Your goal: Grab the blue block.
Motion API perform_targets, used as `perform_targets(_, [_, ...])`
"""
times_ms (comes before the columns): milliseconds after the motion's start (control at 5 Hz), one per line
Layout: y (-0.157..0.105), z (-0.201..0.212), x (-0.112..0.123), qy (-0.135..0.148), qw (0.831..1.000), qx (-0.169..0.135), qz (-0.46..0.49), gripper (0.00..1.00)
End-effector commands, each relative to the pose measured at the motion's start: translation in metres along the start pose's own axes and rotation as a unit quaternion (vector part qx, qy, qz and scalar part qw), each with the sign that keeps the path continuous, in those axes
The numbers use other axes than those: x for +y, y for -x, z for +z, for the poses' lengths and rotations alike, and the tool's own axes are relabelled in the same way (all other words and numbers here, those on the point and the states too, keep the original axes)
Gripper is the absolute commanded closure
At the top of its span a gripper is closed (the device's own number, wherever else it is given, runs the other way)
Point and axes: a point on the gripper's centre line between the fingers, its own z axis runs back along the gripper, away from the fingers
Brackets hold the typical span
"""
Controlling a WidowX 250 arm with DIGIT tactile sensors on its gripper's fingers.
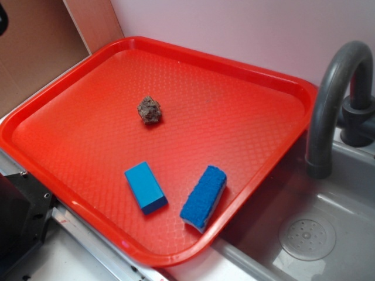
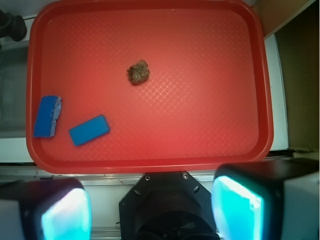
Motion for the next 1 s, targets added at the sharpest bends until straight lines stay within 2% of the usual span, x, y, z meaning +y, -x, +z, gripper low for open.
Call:
perform_targets(0, [0.000, 0.000, 0.000, 0.000, 1.000, 0.000, 0.000, 0.00])
perform_targets(200, [-0.014, -0.008, 0.004, 0.002, 0.991, 0.057, -0.123, 0.00])
perform_targets(400, [-0.026, -0.012, 0.001, -0.011, 0.968, 0.052, -0.246, 0.00])
perform_targets(600, [-0.043, -0.026, -0.017, 0.007, 0.930, 0.043, -0.365, 0.00])
perform_targets(800, [-0.050, -0.042, -0.040, -0.008, 0.878, -0.007, -0.479, 0.00])
